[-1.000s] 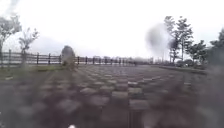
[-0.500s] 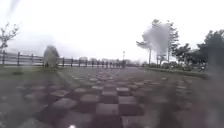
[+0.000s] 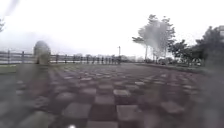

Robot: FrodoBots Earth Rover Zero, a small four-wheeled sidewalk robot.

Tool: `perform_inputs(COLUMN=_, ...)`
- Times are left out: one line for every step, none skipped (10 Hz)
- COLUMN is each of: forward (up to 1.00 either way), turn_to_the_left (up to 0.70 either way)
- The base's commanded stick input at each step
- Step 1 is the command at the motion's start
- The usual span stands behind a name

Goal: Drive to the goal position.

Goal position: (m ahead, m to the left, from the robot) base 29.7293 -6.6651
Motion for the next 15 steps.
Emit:
perform_inputs(forward=1.0, turn_to_the_left=0.0)
perform_inputs(forward=1.0, turn_to_the_left=0.0)
perform_inputs(forward=1.0, turn_to_the_left=0.0)
perform_inputs(forward=1.0, turn_to_the_left=0.0)
perform_inputs(forward=1.0, turn_to_the_left=0.0)
perform_inputs(forward=0.98, turn_to_the_left=0.0)
perform_inputs(forward=0.83, turn_to_the_left=0.0)
perform_inputs(forward=0.69, turn_to_the_left=0.0)
perform_inputs(forward=0.54, turn_to_the_left=0.0)
perform_inputs(forward=0.39, turn_to_the_left=0.0)
perform_inputs(forward=0.24, turn_to_the_left=0.0)
perform_inputs(forward=0.1, turn_to_the_left=0.0)
perform_inputs(forward=0.0, turn_to_the_left=0.0)
perform_inputs(forward=0.0, turn_to_the_left=0.0)
perform_inputs(forward=0.0, turn_to_the_left=0.0)
